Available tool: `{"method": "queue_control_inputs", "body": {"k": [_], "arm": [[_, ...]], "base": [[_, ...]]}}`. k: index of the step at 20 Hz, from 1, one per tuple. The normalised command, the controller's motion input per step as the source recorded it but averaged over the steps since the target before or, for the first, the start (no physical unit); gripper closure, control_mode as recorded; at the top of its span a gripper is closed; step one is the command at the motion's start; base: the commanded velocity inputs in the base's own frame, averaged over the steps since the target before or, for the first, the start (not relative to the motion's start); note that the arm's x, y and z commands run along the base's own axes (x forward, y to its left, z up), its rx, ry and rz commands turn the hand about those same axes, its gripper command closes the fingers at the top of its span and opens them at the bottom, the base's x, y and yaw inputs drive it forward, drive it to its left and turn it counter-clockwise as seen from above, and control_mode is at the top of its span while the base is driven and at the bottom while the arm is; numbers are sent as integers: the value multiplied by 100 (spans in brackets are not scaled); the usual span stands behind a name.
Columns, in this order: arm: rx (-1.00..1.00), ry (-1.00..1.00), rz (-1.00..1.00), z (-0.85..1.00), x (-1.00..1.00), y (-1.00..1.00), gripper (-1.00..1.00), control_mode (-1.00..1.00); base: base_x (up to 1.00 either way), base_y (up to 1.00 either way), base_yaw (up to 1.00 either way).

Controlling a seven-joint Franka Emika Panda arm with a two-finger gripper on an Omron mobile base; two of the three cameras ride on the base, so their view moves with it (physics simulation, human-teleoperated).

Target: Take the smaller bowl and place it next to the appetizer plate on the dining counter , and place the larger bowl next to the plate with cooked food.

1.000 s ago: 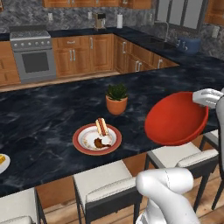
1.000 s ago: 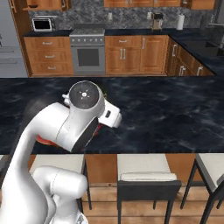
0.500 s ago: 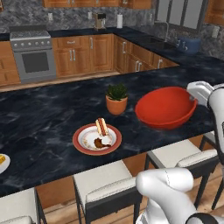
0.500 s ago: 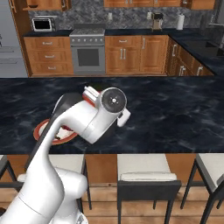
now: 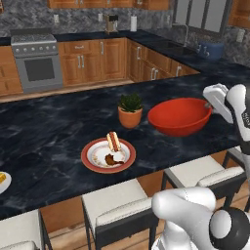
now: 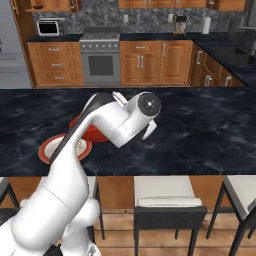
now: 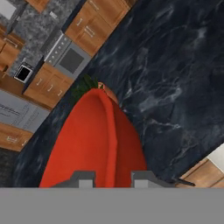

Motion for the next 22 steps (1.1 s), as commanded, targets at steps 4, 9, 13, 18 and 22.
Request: {"method": "queue_control_inputs", "body": {"k": [4, 9, 13, 18, 22], "arm": [[0, 9, 0, -36, 35, 0, 100, -100], [0, 1, 1, -44, 17, 0, 100, -100], [0, 0, 1, -45, 26, 0, 100, -100], [0, 0, 1, -41, 32, 0, 100, -100], [0, 0, 0, -41, 31, 0, 100, -100]], "base": [[0, 0, 0], [0, 0, 0], [0, 0, 0], [0, 0, 0], [0, 0, 0]]}}
